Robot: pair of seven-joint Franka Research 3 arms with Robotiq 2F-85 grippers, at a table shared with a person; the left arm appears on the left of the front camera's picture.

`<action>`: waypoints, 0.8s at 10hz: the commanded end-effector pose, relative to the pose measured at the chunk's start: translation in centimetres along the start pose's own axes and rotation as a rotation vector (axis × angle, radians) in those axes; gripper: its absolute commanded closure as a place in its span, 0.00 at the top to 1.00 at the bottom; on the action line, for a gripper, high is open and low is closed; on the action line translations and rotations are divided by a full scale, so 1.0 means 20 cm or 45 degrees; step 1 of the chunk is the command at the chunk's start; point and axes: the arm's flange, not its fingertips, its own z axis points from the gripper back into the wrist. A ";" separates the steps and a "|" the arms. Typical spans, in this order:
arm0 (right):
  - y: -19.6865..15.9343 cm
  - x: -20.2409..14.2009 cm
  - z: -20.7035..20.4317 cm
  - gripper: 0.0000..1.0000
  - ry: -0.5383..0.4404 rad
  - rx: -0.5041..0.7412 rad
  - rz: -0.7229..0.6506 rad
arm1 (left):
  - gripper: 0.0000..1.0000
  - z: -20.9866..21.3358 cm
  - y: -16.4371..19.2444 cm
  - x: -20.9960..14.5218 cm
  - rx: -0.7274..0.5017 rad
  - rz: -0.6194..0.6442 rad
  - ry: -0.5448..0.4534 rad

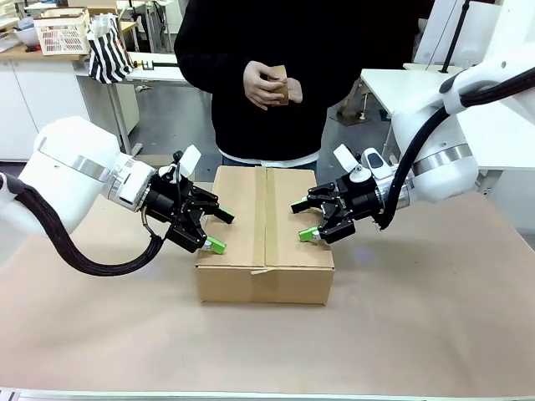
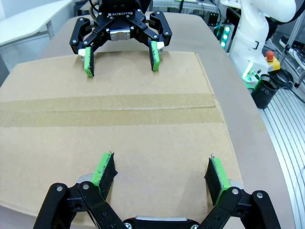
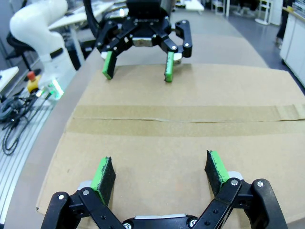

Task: Pack the gift set into the box.
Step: Press and hold the closed box until the human finishes sealing it.

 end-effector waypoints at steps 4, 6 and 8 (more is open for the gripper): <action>0.00 0.00 0.00 1.00 0.004 0.000 0.000 | 1.00 0.00 -0.01 -0.01 -0.002 0.013 0.002; 0.00 0.00 0.00 1.00 0.004 0.000 0.000 | 1.00 0.00 -0.01 -0.01 -0.002 0.013 0.002; 0.00 0.00 0.00 1.00 0.004 0.000 0.000 | 1.00 0.00 -0.01 -0.01 -0.002 0.013 0.002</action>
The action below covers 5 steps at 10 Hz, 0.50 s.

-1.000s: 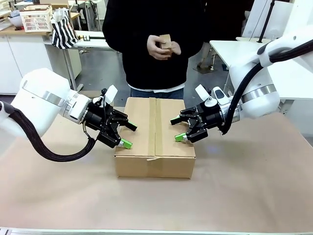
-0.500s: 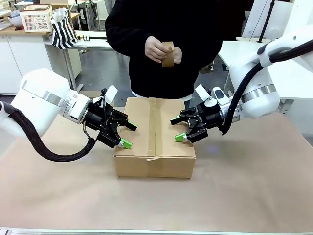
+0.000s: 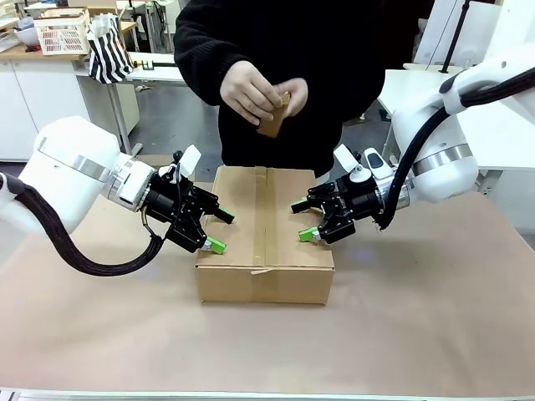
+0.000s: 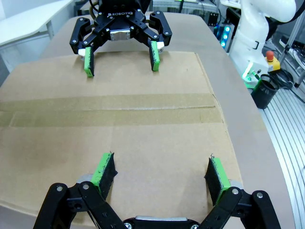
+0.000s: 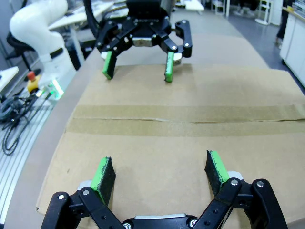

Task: Pack the gift set into the box.
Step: Press and hold the closed box until the human finishes sealing it.

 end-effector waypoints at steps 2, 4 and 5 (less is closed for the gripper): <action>0.00 0.00 0.00 1.00 0.004 0.000 0.000 | 1.00 0.00 -0.01 -0.01 -0.002 0.013 0.002; 0.00 0.00 0.00 1.00 0.004 0.000 0.000 | 1.00 0.00 -0.01 -0.01 -0.002 0.013 0.002; 0.00 0.00 0.00 1.00 0.004 0.000 0.000 | 1.00 0.00 -0.01 -0.01 -0.002 0.013 0.002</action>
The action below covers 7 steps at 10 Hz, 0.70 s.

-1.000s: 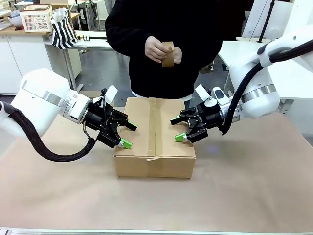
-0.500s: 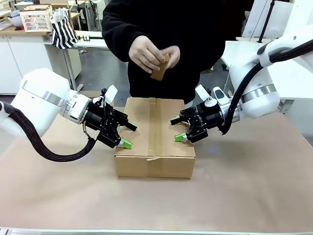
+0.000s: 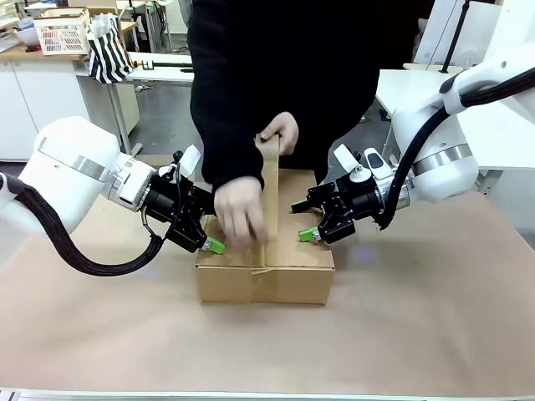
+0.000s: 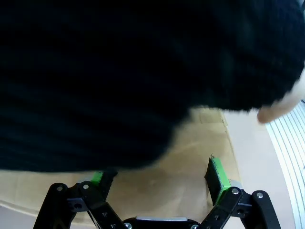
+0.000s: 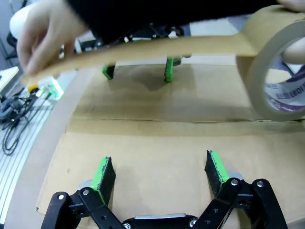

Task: Pack the gift set into the box.
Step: Press and hold the closed box until the human finishes sealing it.

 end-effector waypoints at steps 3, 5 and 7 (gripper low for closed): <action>0.00 0.00 0.00 1.00 0.004 0.000 0.000 | 1.00 0.00 -0.01 -0.01 -0.002 0.013 0.002; 0.00 0.00 0.00 1.00 0.004 0.000 0.000 | 1.00 0.00 -0.01 -0.01 -0.002 0.013 0.002; 0.00 0.00 0.00 1.00 0.004 0.000 0.000 | 1.00 0.00 -0.01 -0.01 -0.002 0.013 0.002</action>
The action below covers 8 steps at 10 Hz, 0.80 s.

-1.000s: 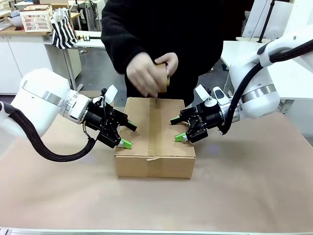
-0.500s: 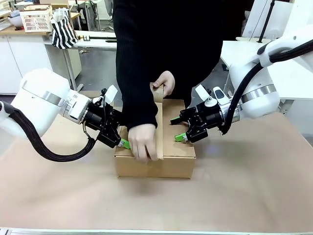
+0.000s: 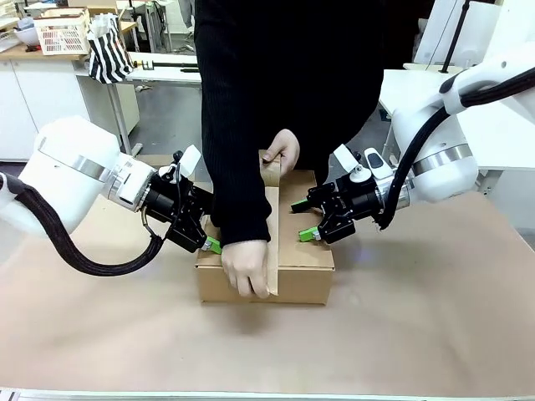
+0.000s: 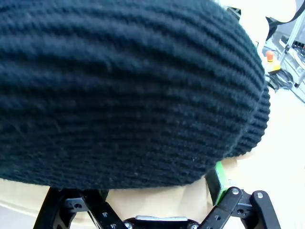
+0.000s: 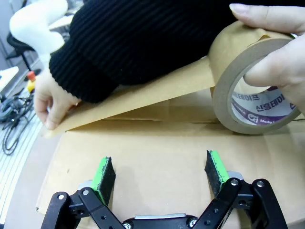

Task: Pack the gift set into the box.
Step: Press and hold the closed box until the human finishes sealing it.

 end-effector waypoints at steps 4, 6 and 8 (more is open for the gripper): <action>0.00 0.00 0.00 1.00 0.004 0.000 0.000 | 1.00 0.00 -0.01 -0.01 -0.002 0.013 0.002; 0.00 0.00 0.00 1.00 0.004 0.000 0.000 | 1.00 0.00 -0.01 -0.01 -0.002 0.013 0.002; 0.00 0.00 0.00 1.00 0.004 0.000 0.000 | 1.00 0.00 -0.01 -0.01 -0.002 0.013 0.002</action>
